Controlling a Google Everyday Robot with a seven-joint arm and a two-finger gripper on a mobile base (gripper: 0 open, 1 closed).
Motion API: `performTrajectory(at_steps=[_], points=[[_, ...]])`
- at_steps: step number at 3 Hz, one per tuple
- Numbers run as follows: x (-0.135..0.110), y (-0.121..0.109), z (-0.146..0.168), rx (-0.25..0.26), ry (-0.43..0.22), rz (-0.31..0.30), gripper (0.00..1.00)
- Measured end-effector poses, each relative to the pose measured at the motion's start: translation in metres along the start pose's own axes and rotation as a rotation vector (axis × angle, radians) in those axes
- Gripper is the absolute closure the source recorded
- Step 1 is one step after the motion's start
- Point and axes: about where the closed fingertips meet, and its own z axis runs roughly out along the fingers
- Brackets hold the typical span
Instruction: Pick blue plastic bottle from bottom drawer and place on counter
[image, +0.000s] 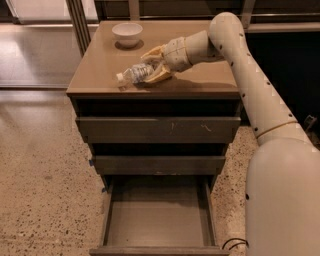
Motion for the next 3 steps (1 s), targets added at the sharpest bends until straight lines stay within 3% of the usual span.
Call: performTrajectory(at_steps=[2, 3], points=[[0.0, 0.0, 0.0, 0.0, 0.0, 0.0, 0.04], [-0.0001, 0.0001, 0.0005, -0.001, -0.001, 0.0, 0.0]])
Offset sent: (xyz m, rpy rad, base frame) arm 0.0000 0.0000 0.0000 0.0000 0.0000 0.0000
